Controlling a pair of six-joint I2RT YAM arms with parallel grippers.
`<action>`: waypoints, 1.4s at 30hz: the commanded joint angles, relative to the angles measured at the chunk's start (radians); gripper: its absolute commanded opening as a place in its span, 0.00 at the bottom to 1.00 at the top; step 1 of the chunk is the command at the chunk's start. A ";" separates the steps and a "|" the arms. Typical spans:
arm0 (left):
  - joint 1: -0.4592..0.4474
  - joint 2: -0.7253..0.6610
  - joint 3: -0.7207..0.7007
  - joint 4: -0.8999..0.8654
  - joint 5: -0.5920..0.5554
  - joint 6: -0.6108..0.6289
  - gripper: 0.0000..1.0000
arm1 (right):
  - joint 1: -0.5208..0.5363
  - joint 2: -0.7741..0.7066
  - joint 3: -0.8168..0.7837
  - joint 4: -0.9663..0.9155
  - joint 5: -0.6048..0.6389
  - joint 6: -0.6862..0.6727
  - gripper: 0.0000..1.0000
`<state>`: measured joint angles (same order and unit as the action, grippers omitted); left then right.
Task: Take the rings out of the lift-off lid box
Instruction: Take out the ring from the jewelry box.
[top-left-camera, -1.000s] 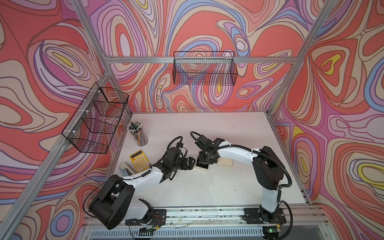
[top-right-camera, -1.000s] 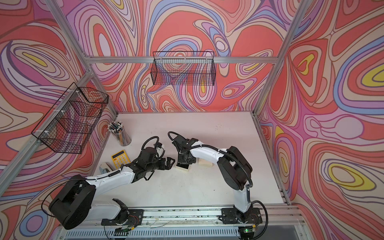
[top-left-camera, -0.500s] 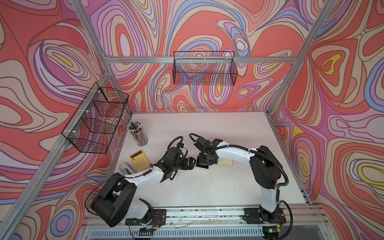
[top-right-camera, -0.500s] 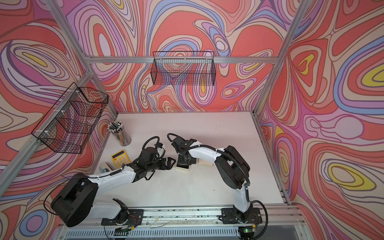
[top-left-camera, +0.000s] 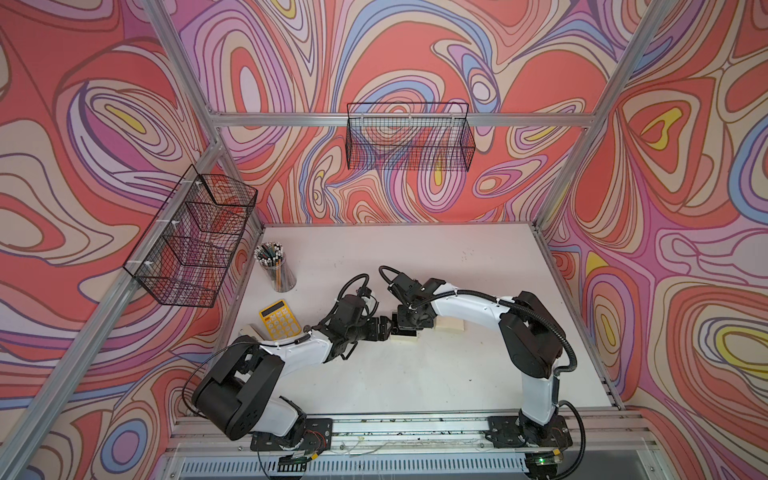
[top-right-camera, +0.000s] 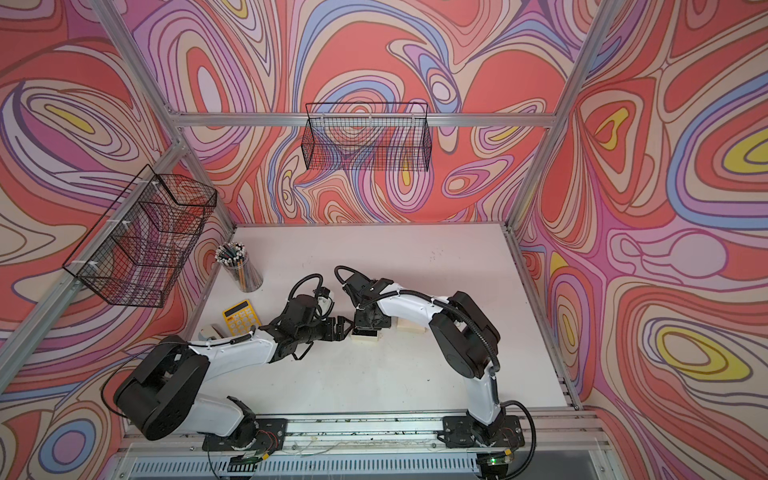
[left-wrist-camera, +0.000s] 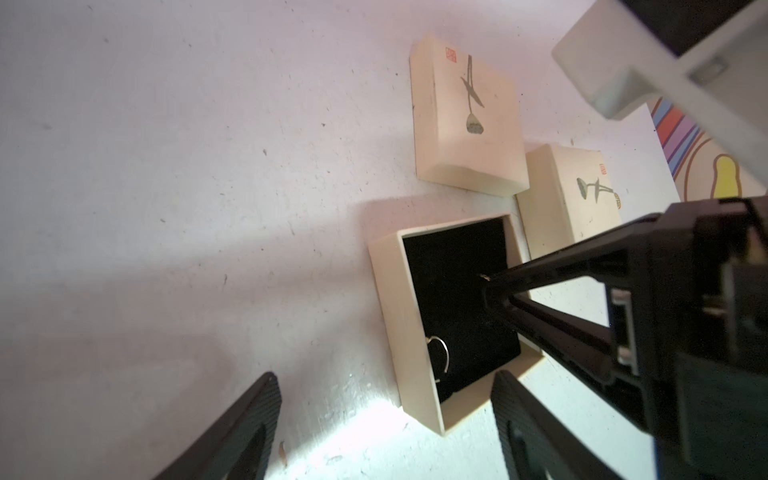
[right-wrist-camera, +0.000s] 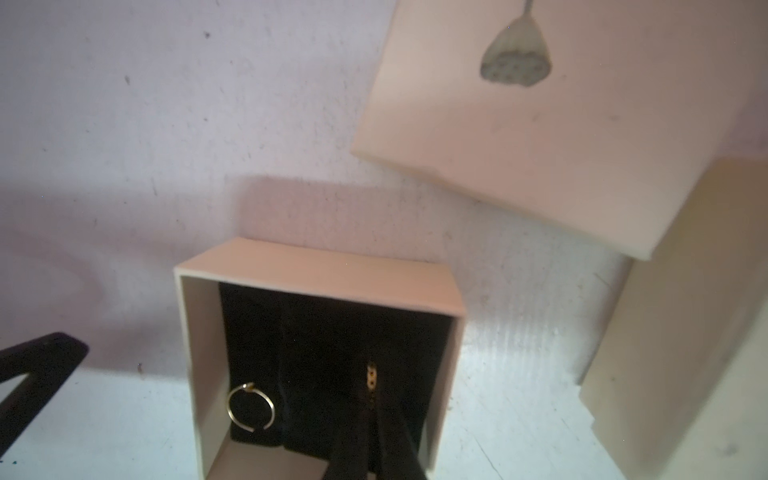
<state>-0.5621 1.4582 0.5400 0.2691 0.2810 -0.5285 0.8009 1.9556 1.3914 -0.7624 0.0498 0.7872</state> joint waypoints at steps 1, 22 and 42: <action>0.001 0.040 -0.015 0.038 0.031 -0.017 0.80 | 0.006 -0.030 -0.027 0.035 -0.021 0.030 0.00; -0.027 0.155 0.073 -0.092 -0.030 0.027 0.39 | 0.004 -0.092 -0.071 0.147 -0.046 0.054 0.00; -0.039 0.272 0.144 -0.180 -0.065 0.026 0.32 | -0.048 -0.178 -0.182 0.260 -0.138 0.075 0.00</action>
<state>-0.5961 1.6749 0.6971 0.2173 0.2573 -0.5087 0.7643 1.8168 1.2228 -0.5301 -0.0685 0.8398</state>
